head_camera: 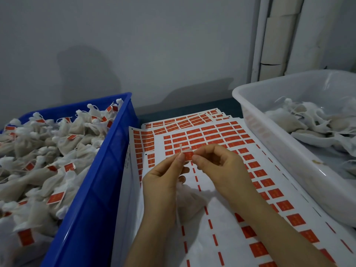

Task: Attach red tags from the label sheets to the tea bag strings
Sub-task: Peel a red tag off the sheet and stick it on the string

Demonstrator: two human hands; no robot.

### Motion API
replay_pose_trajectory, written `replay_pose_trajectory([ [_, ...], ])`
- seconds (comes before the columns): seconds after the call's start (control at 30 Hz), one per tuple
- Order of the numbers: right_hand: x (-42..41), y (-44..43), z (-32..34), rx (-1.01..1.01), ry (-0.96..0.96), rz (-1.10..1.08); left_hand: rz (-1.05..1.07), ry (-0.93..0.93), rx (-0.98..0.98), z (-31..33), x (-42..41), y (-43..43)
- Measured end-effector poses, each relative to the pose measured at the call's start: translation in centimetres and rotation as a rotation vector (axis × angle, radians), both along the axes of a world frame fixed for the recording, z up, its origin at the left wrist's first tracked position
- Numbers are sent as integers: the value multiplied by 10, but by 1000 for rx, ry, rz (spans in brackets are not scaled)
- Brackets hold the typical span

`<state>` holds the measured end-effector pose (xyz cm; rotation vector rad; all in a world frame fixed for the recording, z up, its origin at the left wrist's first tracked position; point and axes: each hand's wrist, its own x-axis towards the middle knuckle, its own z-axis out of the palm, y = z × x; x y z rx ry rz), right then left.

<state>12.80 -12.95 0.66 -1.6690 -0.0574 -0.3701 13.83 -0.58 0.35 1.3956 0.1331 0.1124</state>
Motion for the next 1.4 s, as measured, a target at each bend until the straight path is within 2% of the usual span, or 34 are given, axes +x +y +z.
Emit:
replay_pose_trajectory([
  [0.63, 3, 1, 0, 64, 13, -78, 0, -15, 20, -2, 0, 0],
  [1.4, 4, 0, -2, 11, 6, 4, -17, -74, 102, -3, -1, -1],
])
